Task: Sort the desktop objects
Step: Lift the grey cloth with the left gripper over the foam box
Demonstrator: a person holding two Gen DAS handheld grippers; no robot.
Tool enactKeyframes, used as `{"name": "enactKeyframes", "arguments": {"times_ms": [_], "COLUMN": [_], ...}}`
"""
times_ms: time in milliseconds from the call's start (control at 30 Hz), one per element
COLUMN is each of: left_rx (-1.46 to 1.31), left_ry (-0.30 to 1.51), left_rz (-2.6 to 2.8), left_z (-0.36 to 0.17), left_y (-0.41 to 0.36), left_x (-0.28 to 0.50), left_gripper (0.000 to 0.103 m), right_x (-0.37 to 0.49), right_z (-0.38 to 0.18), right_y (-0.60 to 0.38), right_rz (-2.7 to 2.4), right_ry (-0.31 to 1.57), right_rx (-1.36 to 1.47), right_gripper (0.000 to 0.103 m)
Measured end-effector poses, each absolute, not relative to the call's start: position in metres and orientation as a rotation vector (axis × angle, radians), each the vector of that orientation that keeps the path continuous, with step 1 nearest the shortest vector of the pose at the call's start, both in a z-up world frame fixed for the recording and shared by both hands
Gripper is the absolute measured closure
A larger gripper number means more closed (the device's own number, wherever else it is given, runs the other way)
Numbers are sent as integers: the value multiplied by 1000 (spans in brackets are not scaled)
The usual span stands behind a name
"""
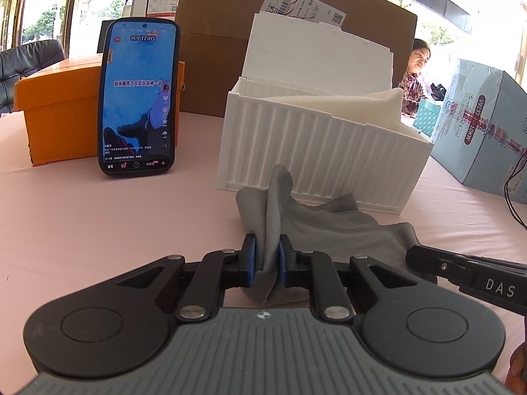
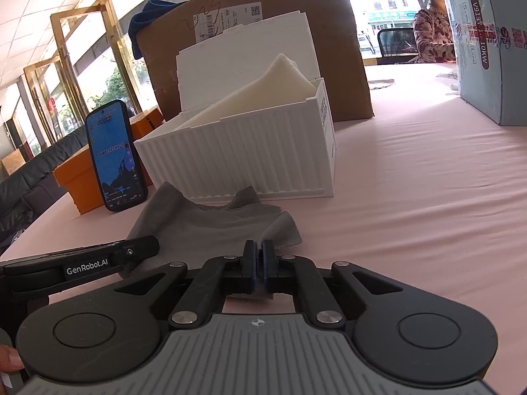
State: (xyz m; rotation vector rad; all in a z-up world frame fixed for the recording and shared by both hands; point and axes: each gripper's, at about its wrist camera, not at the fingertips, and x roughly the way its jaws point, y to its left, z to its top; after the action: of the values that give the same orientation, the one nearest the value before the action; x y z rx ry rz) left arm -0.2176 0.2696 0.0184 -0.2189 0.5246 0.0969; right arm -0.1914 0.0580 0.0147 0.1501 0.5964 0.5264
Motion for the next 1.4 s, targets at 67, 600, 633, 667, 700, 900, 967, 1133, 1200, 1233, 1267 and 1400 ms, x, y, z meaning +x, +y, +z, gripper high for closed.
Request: {"name": "enactKeyframes", "arguments": {"times_ms": [67,600,633,667,700,900,967,1133,1200,1233,1267,1400], "left_rx": [-212,-144,-141,-138,-135,-93,-81,-45,-40,-42,-46,-47], "left_ry": [511,456,444,430,417,322,294,218,189,180,173,156], "left_rz": [96,92,90,88,87,64,57,52,54,52,49,57], "left_z": [20,38,43,48,53,94,106,137,146,151,156,162], "left_y": [268,257,256,255,253,242,239,232,232,233,233,235], "left_x": [-219,-231,-233,-235,-237,-247,-247,-246,-243,-239,-235,-216], "left_gripper": [91,92,92,93,93,93,93,93,93,93,93,93], "right_x": [-193,-211,-214,-216,-219,-234,-236,-233,-228,-225,-222,-205], "right_z": [16,44,48,53,60,99,111,137,144,147,150,160], "right_y": [57,52,53,53,52,45,43,40,38,37,36,35], "right_rz": [527,558,561,565,568,582,582,577,571,566,561,542], "right_ry": [584,500,488,473,456,361,337,294,282,275,269,251], "right_rx": [152,174,168,163,160,149,141,129,130,129,129,121], "right_gripper": [99,99,99,99,99,99,99,99,99,99,99,99]}}
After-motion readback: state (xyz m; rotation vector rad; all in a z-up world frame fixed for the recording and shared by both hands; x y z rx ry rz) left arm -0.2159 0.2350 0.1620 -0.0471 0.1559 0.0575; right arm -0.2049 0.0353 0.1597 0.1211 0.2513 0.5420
